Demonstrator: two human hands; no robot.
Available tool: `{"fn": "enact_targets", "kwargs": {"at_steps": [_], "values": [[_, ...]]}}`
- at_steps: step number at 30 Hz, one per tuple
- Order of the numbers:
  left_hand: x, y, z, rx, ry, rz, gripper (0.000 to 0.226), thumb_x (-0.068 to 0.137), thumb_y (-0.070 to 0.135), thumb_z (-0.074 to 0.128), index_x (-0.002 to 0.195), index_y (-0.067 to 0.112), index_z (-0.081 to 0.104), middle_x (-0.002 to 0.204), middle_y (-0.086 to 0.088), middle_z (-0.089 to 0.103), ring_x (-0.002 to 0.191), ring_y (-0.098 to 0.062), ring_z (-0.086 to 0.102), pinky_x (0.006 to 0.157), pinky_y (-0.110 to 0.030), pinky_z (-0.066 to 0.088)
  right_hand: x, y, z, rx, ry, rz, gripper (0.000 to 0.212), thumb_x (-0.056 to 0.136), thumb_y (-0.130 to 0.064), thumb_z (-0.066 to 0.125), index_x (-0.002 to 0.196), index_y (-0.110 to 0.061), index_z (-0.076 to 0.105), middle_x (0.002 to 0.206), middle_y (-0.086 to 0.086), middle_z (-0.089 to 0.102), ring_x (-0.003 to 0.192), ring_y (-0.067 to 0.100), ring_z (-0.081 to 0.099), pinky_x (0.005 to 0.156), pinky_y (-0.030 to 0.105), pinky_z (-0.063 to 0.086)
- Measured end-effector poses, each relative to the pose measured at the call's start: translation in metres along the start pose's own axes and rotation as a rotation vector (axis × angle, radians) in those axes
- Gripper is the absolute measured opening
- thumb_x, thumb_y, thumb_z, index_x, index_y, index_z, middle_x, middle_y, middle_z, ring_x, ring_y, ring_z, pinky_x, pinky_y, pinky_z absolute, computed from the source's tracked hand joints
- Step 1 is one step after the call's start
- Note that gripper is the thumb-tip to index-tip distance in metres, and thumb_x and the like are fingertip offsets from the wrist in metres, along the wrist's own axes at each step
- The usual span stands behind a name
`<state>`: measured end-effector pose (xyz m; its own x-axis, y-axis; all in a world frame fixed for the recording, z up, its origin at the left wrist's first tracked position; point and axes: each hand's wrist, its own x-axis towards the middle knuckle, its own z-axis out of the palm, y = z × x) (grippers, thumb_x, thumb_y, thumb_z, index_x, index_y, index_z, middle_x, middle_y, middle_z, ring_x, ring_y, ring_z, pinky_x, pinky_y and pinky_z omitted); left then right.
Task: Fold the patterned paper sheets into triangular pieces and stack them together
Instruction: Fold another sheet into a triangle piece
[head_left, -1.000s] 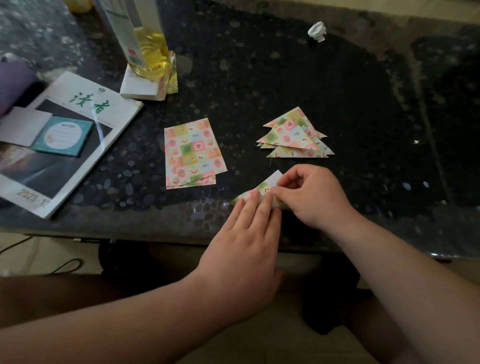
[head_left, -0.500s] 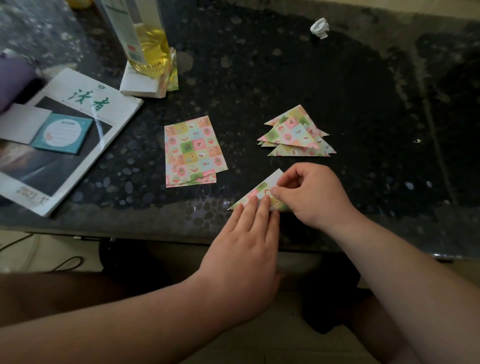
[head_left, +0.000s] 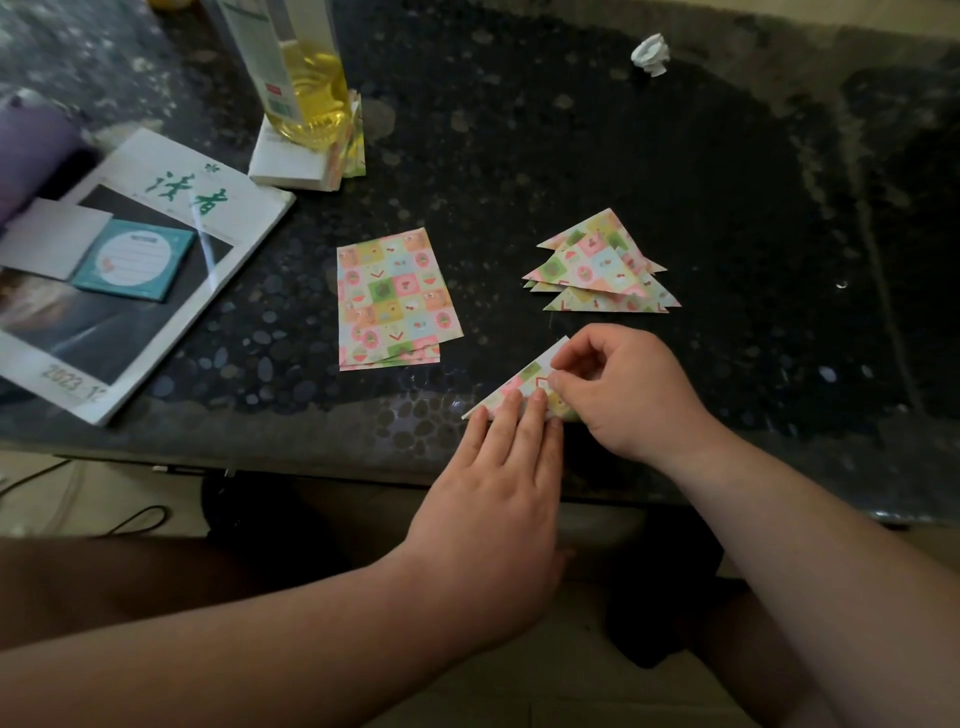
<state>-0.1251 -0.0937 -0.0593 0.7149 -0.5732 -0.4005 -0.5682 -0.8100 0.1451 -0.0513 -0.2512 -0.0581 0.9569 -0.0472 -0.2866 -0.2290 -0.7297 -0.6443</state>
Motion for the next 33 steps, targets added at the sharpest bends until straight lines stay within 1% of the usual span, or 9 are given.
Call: {"fn": "enact_targets", "kwargs": {"at_steps": [6,11,19,27,33], "values": [[0.0010,-0.0004,0.0013,0.024,-0.017,0.002,0.095,0.103,0.061,0.028,0.154,0.000,-0.024,0.160,-0.023,-0.035,0.147,-0.039,-0.036,0.124,-0.055,-0.010,0.0032,0.0016,0.0010,0.043,0.010,0.013,0.020,0.088,-0.017,0.077,0.085,-0.032,0.065,0.085,-0.010,0.068,0.076,0.006,0.064,0.068,0.021,0.049],[0.0018,-0.0004,0.0034,0.020,0.012,-0.004,0.097,0.102,0.062,0.031,0.156,0.001,-0.021,0.162,-0.023,-0.031,0.149,-0.039,-0.032,0.124,-0.055,-0.011,0.0026,0.0007,0.0010,0.029,0.006,0.012,0.023,0.088,-0.015,0.077,0.087,-0.033,0.062,0.085,-0.008,0.067,0.076,0.008,0.064,0.068,0.022,0.050],[0.0018,0.0002,0.0002,0.033,-0.023,-0.009,0.096,0.102,0.061,0.030,0.155,0.001,-0.023,0.161,-0.023,-0.034,0.148,-0.039,-0.035,0.124,-0.055,-0.011,0.0021,-0.0019,0.0004,0.014,0.014,0.022,0.023,0.088,-0.017,0.078,0.087,-0.033,0.061,0.084,-0.008,0.067,0.078,0.007,0.064,0.069,0.022,0.051],[0.0014,0.0000,0.0035,0.027,-0.022,-0.004,0.095,0.102,0.061,0.028,0.154,0.002,-0.025,0.159,-0.022,-0.036,0.147,-0.038,-0.036,0.124,-0.055,-0.010,0.0023,-0.0028,0.0002,0.001,0.011,0.018,0.022,0.088,-0.017,0.077,0.089,-0.032,0.062,0.084,-0.009,0.066,0.076,0.007,0.063,0.065,0.018,0.047],[0.0013,0.0002,0.0066,0.039,-0.013,-0.003,0.096,0.102,0.062,0.027,0.153,0.000,-0.026,0.158,-0.023,-0.037,0.146,-0.039,-0.038,0.123,-0.057,-0.011,0.0031,-0.0018,0.0012,0.009,0.016,0.018,0.021,0.087,-0.015,0.077,0.087,-0.031,0.062,0.083,-0.008,0.067,0.075,0.007,0.063,0.066,0.020,0.047]]}}
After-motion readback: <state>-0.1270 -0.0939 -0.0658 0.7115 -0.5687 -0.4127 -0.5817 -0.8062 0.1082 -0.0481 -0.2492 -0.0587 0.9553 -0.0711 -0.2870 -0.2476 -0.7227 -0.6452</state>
